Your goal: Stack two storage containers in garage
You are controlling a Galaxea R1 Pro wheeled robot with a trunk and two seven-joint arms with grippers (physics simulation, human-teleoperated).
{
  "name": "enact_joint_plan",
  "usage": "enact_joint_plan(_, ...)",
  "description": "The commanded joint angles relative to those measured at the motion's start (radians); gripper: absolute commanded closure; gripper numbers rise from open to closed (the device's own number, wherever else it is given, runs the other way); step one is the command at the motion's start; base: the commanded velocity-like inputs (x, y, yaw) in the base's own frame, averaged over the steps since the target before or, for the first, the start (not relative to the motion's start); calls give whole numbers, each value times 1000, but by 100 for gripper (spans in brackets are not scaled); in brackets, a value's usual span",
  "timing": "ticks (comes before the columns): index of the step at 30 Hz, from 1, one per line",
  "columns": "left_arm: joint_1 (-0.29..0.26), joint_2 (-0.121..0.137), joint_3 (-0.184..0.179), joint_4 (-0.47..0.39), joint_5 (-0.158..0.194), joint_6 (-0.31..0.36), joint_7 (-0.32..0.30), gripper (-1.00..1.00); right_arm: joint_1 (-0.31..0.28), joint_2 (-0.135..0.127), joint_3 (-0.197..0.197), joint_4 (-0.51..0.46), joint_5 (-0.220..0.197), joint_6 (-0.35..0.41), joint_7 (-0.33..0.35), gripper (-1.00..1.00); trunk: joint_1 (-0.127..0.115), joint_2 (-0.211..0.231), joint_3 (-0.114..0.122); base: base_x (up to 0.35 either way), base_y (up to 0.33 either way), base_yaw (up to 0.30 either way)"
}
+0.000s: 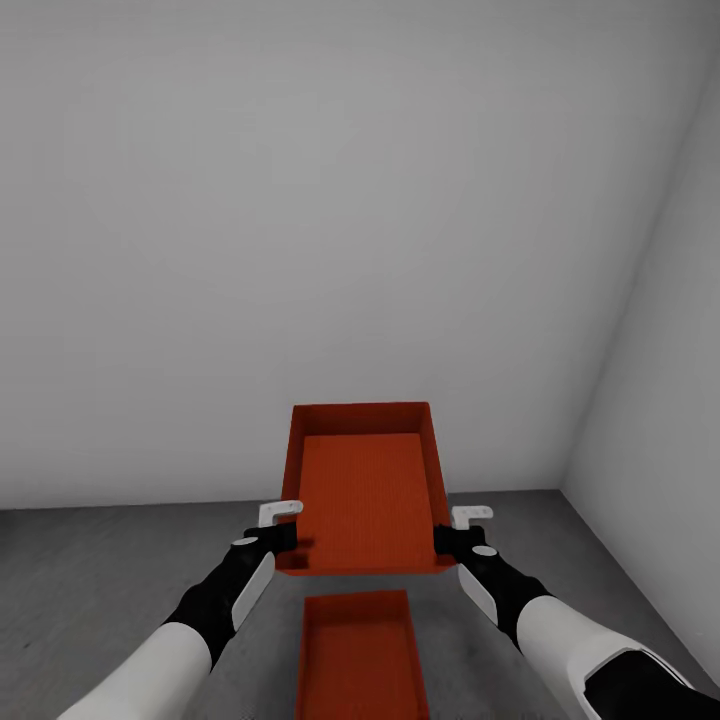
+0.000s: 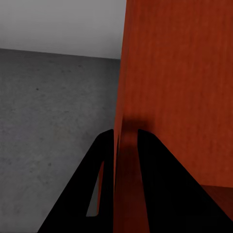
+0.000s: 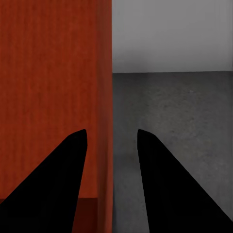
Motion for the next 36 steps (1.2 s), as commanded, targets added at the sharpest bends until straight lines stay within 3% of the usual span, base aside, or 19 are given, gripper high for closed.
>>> enact_joint_plan(1, -1, 2, 14, -5, -20, -3, 16, 100, -1, -6, -16, 15, -13, -4, -2, 100, 1, -3, -4, 0, 0, 0)
enact_joint_plan(36, -1, 2, 14, -5, -20, -3, 16, 100, -2, -6, -16, 15, -13, -4, -3, 100, 1, -3, -60, 0, 0, 0)
